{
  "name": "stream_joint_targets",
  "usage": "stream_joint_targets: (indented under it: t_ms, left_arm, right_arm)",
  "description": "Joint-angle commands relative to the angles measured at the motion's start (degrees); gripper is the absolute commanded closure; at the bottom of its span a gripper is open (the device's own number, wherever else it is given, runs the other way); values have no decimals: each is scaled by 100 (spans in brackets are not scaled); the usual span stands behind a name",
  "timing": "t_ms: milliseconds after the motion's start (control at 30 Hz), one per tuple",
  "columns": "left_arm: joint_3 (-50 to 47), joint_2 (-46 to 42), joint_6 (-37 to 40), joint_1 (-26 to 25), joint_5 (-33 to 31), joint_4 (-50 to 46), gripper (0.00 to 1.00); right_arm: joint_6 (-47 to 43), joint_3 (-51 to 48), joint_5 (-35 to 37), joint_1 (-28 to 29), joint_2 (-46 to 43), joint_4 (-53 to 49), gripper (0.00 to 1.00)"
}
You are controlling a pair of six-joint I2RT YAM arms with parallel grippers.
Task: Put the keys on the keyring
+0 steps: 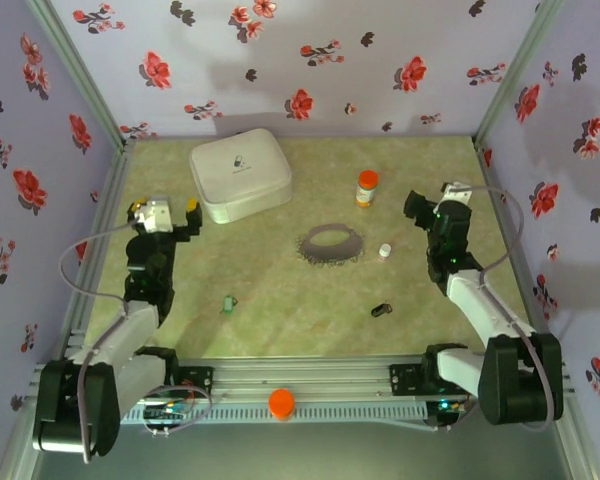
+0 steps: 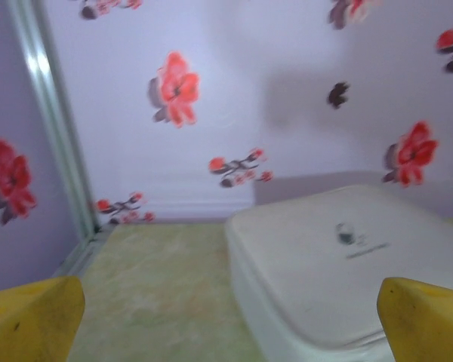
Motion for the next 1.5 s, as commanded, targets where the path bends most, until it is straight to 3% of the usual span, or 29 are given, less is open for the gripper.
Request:
stream_joint_targets:
  t_ms: [0,100,267,467,567,700,900,1467]
  left_arm:
    - [431,-65,-408,-581,-148,-1513,0]
    - [724,98,-645,-1296,-408,-2079,0]
    - [1170,791,-1681,-2322,-481,-2662,0]
    - [1672,1758,-2481,-3131,-474,-3133,3]
    - [1976,2201,-2777,-3258,-236,-3401,5]
    - [2408,2697,-3006,-3308,114,-3845,8]
    - [2525,3018,-3192,-3351,343,-3822,10]
    - [2730,3333,-3134,-3274,520,-3964,5]
  right_arm:
    - [634,477,-804,436,-27,-1962,12]
    - [793,904,-1144,873,140,-2854,17]
    - [810,1523,-1389,1754,758,-3914,22]
    - [1091,1962,-1418,1943,1459,-4376,33]
    - [1029,2179,-1280,1944,1812,-4504,39]
    - [992,2361,-1263,1891,2260,-4478,40]
    - [651,2660,-1294,1723,2978,-4557,50]
    - [466,3065,-1170,1800,3921,-4458,45]
